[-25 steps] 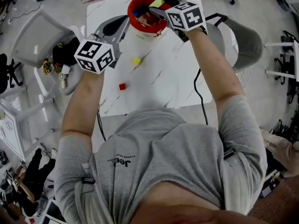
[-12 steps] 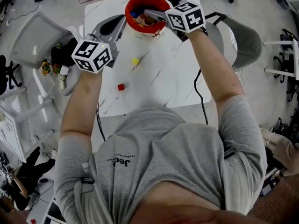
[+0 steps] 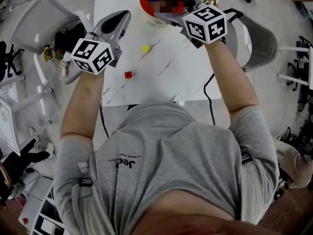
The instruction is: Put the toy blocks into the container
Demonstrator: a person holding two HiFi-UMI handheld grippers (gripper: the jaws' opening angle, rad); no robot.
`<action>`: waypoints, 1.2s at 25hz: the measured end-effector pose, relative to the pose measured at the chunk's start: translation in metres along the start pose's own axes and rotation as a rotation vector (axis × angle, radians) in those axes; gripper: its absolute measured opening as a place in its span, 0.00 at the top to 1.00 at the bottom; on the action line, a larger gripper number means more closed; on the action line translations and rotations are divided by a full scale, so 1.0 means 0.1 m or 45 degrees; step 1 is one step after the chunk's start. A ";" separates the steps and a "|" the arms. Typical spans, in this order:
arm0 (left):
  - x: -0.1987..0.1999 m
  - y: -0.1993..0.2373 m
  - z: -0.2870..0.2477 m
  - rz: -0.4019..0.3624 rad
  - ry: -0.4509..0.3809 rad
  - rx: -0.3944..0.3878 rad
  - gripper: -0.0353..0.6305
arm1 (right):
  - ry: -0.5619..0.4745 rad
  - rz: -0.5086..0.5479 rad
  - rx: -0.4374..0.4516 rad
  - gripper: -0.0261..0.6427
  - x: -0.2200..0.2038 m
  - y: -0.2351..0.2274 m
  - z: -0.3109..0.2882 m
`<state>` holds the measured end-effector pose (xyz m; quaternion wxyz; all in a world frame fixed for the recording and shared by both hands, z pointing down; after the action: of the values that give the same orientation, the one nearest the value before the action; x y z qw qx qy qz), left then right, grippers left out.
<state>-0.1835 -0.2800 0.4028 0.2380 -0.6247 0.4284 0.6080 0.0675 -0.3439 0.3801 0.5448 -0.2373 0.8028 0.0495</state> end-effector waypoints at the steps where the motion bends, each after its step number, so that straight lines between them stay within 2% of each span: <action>1: -0.04 0.01 0.09 0.014 0.001 0.015 0.86 | -0.002 0.000 0.025 0.34 -0.02 0.11 -0.01; 6: -0.32 0.02 0.54 0.074 0.006 0.081 0.86 | 0.041 0.006 0.131 0.34 -0.27 0.64 -0.18; 10: -0.55 0.00 0.84 0.093 0.009 0.116 0.86 | 0.131 -0.001 0.145 0.34 -0.61 0.86 -0.40; 21: -1.17 0.11 1.22 0.135 0.097 0.165 0.86 | 0.403 -0.045 0.090 0.34 -1.50 0.90 -1.00; 30: -1.32 0.25 1.31 0.169 0.118 0.182 0.86 | 0.535 -0.085 0.046 0.34 -1.96 0.86 -1.27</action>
<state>-0.2630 -0.1534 0.5167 0.2210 -0.6038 0.5218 0.5607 -0.0206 -0.2468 0.5917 0.3708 -0.2589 0.8913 -0.0335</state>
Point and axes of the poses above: the fingertips, and each gripper's own axes: z backward along the fingers, y to its left, x out of its top, the point moved 10 cm from there along z, backward along the fingers, and after that the axes turned 10 degrees about x, right-handed, at the moved point
